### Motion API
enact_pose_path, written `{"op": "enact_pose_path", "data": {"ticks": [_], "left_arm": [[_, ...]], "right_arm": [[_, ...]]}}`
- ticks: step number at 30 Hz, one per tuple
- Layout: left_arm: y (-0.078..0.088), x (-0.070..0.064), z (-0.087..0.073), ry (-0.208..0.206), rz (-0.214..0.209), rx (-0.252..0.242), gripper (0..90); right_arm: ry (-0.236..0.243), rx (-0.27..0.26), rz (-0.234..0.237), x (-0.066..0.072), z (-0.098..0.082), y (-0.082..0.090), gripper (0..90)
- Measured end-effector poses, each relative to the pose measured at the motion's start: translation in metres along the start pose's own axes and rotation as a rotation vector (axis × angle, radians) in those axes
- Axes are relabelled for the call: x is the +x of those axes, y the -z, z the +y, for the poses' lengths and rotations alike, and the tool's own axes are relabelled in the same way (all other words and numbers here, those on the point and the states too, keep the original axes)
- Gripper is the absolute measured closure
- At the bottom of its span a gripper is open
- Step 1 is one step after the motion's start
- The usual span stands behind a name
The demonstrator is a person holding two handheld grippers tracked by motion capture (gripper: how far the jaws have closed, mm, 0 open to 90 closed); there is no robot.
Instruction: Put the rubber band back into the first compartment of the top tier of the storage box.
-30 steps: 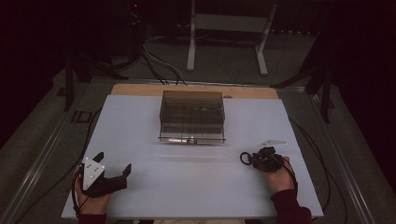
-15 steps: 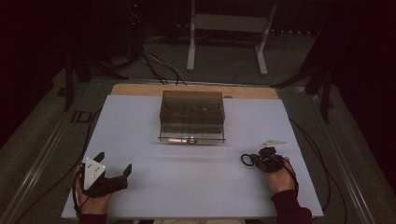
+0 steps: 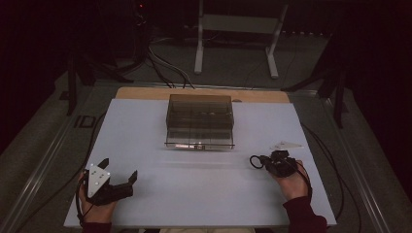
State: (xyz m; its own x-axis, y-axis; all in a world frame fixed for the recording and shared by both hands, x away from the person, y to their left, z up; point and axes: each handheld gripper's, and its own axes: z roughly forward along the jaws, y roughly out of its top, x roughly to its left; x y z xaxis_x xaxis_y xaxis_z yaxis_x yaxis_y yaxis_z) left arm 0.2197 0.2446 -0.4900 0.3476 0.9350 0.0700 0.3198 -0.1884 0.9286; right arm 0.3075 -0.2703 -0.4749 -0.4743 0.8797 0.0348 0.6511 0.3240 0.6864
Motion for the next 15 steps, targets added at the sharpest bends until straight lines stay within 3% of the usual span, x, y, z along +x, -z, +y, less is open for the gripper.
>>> {"op": "enact_pose_path", "data": {"ticks": [15], "left_arm": [[-0.001,0.0,0.0,-0.001,-0.006,0.004,0.3]], "right_arm": [[0.031,-0.052,0.016,0.009,0.026,0.014,88.3]]}}
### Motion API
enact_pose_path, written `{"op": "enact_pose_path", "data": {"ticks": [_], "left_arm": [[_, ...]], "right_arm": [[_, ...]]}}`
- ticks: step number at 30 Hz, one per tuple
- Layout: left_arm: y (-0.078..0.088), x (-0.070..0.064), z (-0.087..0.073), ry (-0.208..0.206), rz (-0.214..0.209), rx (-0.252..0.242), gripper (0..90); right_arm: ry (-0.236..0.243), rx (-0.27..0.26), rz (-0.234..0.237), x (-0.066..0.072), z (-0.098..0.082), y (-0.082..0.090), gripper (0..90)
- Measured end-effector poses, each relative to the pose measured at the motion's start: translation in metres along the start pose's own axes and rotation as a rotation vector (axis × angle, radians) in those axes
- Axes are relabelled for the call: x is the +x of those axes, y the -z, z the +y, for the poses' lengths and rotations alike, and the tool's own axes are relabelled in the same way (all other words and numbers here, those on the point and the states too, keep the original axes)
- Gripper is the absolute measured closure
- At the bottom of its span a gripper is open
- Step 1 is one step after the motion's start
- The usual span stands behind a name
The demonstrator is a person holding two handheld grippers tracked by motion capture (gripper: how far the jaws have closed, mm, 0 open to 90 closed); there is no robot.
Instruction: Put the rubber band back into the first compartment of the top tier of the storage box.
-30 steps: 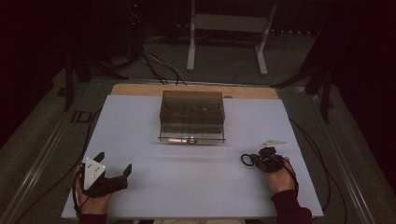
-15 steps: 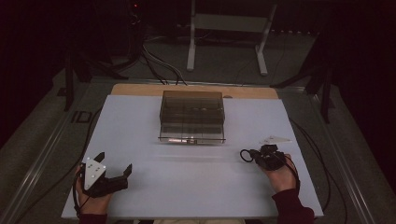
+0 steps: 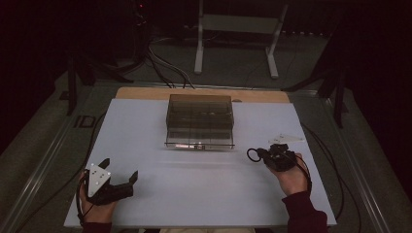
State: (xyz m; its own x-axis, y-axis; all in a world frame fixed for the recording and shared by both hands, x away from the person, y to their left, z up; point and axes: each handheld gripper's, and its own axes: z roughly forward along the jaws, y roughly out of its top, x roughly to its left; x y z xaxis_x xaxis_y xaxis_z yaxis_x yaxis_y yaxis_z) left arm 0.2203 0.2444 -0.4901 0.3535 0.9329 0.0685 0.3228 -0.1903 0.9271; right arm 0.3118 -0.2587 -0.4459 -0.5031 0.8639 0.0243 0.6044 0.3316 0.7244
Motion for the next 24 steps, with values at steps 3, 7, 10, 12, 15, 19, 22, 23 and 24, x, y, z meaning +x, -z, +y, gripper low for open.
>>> {"op": "enact_pose_path", "data": {"ticks": [3,7,10,12,15,19,22,23,24], "left_arm": [[0.0,0.0,0.0,0.0,0.002,0.0,0.3],[0.0,0.0,0.0,-0.002,0.003,-0.001,0.3],[0.0,0.0,0.0,-0.003,0.003,-0.001,0.4],[0.0,0.0,0.0,-0.002,0.004,-0.001,0.3],[0.0,0.0,0.0,-0.001,0.005,-0.001,0.3],[-0.001,0.0,0.0,-0.003,0.004,-0.001,0.4],[-0.001,0.0,-0.001,-0.004,0.005,0.002,0.3],[-0.001,0.0,-0.001,-0.004,0.005,0.002,0.3],[-0.001,0.0,-0.001,-0.004,0.005,0.003,0.4]], "right_arm": [[0.003,-0.013,0.006,0.001,0.006,0.003,88.3],[0.011,-0.025,0.008,0.004,0.014,0.005,88.2],[0.018,-0.033,0.012,0.007,0.02,0.006,88.2],[0.025,-0.04,0.014,0.009,0.024,0.006,88.2],[0.033,-0.045,0.017,0.011,0.03,0.006,88.2],[0.045,-0.048,0.019,0.015,0.037,0.004,88.2],[0.05,-0.051,0.022,0.018,0.041,0.004,88.2],[0.052,-0.052,0.024,0.018,0.042,0.003,88.2],[0.055,-0.053,0.024,0.019,0.044,0.003,88.3]]}}
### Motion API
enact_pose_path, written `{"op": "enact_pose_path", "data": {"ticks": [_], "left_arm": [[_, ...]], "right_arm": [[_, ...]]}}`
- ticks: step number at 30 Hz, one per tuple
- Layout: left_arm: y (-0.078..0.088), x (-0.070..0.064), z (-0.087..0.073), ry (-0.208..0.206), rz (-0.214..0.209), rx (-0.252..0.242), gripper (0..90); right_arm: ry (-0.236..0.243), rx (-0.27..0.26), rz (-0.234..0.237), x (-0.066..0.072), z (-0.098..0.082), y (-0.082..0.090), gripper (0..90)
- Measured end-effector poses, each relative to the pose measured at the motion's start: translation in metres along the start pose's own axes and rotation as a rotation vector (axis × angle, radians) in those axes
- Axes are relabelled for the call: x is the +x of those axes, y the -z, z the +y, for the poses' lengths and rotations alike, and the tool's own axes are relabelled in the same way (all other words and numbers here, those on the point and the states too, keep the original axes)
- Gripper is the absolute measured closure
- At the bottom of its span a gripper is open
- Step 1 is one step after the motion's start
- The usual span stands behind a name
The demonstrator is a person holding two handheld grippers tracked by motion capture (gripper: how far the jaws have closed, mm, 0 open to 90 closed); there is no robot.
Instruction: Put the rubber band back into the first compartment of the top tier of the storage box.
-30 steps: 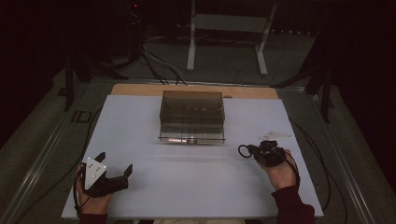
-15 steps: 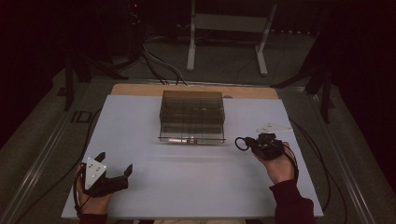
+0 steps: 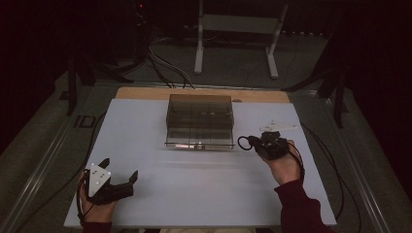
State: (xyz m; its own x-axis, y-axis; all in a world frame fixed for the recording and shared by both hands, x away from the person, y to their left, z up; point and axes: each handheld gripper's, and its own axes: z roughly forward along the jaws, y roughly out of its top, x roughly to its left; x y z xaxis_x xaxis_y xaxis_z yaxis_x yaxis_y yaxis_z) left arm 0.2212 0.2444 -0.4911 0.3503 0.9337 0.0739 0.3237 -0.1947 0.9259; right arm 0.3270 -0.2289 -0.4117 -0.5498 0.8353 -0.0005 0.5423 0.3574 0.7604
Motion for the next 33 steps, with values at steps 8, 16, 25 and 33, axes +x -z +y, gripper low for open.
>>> {"op": "enact_pose_path", "data": {"ticks": [8,16,25,33], "left_arm": [[0.0,0.0,0.0,-0.001,0.0,0.002,0.3],[-0.001,0.0,0.0,-0.002,-0.002,0.003,0.3],[-0.001,0.0,-0.001,-0.004,-0.002,0.003,0.4],[-0.002,0.0,-0.001,-0.006,-0.003,0.006,0.4]], "right_arm": [[0.008,-0.01,0.009,0.006,0.009,-0.003,88.2],[0.005,-0.022,0.022,0.009,0.018,-0.008,88.3],[0.01,-0.028,0.035,0.014,0.027,-0.014,88.2],[0.008,-0.035,0.047,0.016,0.034,-0.019,88.3]]}}
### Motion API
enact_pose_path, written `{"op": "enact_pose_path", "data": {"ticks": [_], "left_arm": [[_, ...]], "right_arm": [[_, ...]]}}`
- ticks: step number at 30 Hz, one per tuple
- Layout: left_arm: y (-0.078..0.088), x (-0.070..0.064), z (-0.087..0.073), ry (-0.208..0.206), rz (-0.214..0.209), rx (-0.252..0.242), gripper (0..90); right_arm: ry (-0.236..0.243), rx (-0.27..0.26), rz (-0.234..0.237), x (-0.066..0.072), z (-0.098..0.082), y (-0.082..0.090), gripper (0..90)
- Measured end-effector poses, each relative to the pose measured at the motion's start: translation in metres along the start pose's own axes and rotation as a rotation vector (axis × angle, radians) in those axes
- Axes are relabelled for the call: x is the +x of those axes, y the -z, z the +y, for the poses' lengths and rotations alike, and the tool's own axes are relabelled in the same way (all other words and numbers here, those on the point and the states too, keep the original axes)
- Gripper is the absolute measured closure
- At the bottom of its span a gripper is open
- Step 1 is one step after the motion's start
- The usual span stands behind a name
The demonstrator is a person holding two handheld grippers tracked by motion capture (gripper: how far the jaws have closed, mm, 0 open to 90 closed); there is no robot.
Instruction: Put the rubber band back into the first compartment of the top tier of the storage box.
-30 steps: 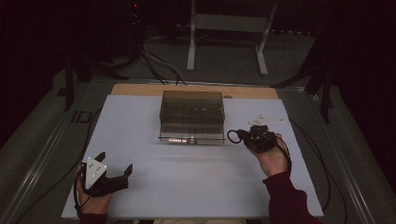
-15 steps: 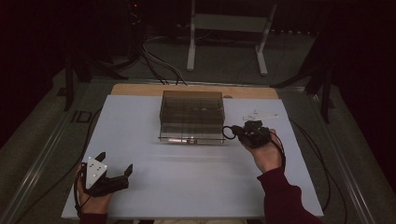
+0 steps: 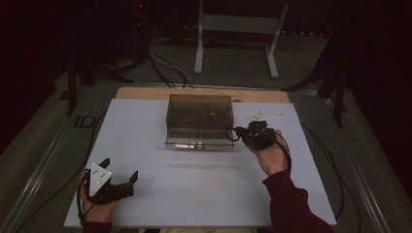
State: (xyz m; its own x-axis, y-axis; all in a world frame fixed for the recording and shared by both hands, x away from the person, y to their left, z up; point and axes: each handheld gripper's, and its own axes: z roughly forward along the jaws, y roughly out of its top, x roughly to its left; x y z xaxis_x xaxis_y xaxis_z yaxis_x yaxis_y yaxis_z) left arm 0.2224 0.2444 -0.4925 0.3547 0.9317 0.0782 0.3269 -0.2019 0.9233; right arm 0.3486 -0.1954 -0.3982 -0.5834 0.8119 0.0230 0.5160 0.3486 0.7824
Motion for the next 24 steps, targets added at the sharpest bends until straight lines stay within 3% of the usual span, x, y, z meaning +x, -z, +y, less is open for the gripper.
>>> {"op": "enact_pose_path", "data": {"ticks": [24], "left_arm": [[-0.001,0.0,-0.001,0.002,-0.001,0.003,0.3]], "right_arm": [[0.014,-0.025,0.029,0.013,0.021,-0.016,88.2]]}}
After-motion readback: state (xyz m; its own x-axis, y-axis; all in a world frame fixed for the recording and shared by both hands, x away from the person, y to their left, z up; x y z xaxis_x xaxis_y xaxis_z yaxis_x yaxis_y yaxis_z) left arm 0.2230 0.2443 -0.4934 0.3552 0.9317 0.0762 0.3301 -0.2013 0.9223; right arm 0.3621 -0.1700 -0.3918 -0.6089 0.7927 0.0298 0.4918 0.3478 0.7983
